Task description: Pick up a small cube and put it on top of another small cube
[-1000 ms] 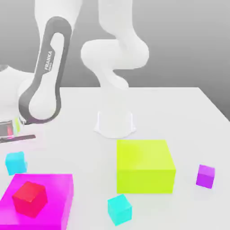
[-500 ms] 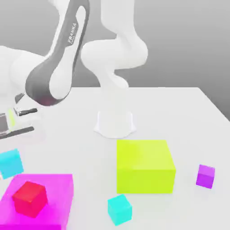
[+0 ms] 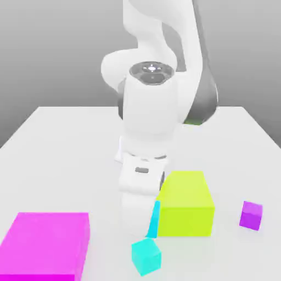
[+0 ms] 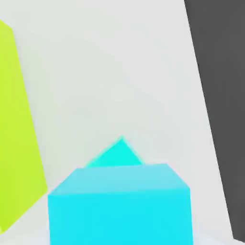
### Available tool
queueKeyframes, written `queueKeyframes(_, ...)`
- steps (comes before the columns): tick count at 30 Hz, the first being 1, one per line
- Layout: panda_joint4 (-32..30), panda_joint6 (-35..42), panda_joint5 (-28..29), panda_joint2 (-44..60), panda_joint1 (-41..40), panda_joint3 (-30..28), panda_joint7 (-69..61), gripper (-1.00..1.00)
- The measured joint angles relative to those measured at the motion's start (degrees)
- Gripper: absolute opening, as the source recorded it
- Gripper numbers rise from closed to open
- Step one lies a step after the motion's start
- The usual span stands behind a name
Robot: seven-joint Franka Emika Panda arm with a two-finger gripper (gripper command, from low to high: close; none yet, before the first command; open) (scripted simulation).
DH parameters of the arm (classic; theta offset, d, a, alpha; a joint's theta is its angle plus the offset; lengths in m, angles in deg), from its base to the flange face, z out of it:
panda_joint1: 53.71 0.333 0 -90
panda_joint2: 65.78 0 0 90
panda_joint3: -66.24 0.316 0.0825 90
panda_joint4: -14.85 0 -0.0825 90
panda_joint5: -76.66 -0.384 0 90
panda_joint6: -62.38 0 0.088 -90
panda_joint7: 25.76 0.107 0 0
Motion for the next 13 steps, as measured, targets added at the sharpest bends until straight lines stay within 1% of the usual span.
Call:
queueKeyframes(3, 0.3, -4.9, -7.1, 5.8, -2.6, 3.8, -5.3, -1.00)
queueKeyframes(4, 0.4, -6.2, -8.9, 7.4, -3.6, 5.2, -6.6, 1.00)
queueKeyframes(9, 0.4, -6.2, -8.9, 7.4, -3.6, 5.2, -6.6, 1.00)
queueKeyframes(10, 0.4, -6.9, -9.8, 8.2, -4.1, 5.9, -7.3, 1.00)
queueKeyframes(11, 0.4, -6.5, -8.9, 7.5, -4.1, 5.6, -6.7, 1.00)
queueKeyframes(13, 0.1, -4.1, -5.1, 4.4, -3.0, 3.9, -3.9, 1.00)
